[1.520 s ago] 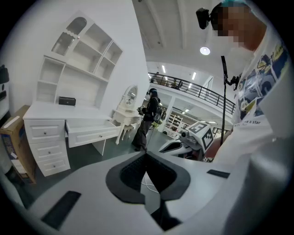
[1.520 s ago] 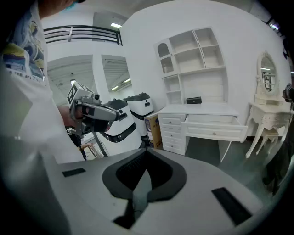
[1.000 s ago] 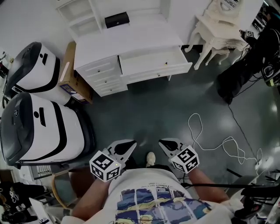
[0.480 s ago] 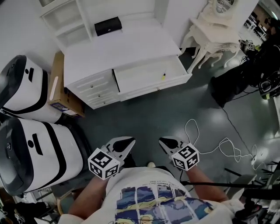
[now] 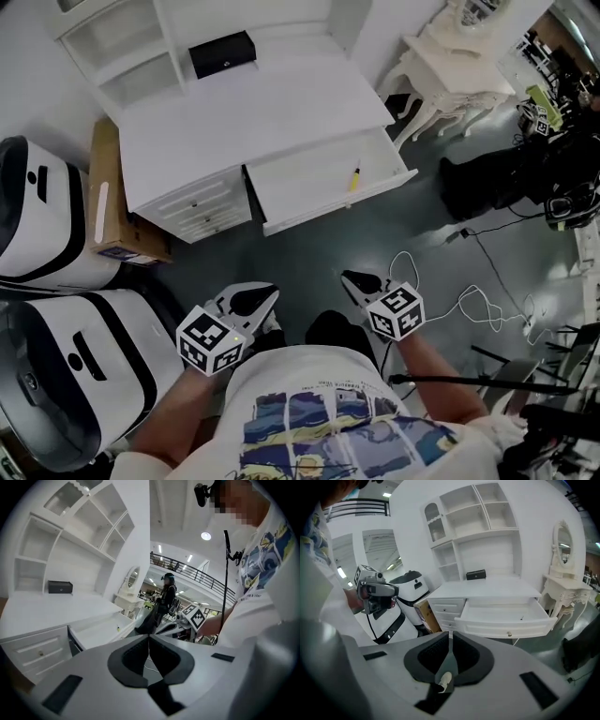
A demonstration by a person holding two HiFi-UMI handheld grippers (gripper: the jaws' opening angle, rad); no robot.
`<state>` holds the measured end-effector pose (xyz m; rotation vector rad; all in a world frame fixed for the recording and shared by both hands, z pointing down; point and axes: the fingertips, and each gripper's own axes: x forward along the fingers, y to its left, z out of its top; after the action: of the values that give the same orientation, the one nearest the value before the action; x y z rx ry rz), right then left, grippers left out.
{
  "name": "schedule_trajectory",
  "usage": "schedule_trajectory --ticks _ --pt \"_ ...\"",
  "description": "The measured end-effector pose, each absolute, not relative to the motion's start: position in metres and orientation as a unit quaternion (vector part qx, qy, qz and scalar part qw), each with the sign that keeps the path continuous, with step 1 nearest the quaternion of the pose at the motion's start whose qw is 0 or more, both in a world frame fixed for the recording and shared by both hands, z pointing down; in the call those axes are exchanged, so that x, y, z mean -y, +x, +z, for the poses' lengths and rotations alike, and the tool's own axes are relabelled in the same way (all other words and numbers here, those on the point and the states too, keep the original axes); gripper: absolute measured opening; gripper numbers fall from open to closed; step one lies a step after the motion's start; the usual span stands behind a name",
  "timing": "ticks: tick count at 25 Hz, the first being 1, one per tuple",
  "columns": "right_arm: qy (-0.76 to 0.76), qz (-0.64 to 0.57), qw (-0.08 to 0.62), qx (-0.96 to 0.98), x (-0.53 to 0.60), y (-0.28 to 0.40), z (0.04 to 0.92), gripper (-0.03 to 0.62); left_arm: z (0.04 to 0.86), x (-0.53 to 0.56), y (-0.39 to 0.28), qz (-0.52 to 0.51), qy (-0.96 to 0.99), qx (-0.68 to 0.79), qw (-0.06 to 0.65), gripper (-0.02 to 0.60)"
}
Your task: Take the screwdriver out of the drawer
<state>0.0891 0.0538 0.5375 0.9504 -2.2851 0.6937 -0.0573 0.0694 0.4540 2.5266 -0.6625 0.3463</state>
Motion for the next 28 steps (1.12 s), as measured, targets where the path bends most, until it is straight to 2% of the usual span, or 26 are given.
schedule_trajectory --ticks 6,9,12,16,28 --pt "0.397 0.287 0.271 0.829 0.019 0.118 0.554 0.033 0.456 -0.033 -0.063 0.11 0.926 0.256 0.256 0.014" --pt "0.417 0.295 0.265 0.817 0.066 0.141 0.567 0.054 0.455 -0.008 -0.063 0.109 0.924 0.269 0.249 0.014" --pt "0.435 0.312 0.26 0.804 0.117 0.169 0.586 0.107 0.453 0.024 -0.065 0.108 0.915 0.301 0.247 0.014" --pt "0.449 0.355 0.255 0.779 0.185 0.209 0.617 0.112 0.442 0.072 -0.058 0.109 0.902 0.34 0.242 0.014" --pt "0.413 0.457 0.355 0.704 0.3 0.259 0.726 0.131 0.429 0.164 -0.008 0.119 0.88 0.39 0.242 0.014"
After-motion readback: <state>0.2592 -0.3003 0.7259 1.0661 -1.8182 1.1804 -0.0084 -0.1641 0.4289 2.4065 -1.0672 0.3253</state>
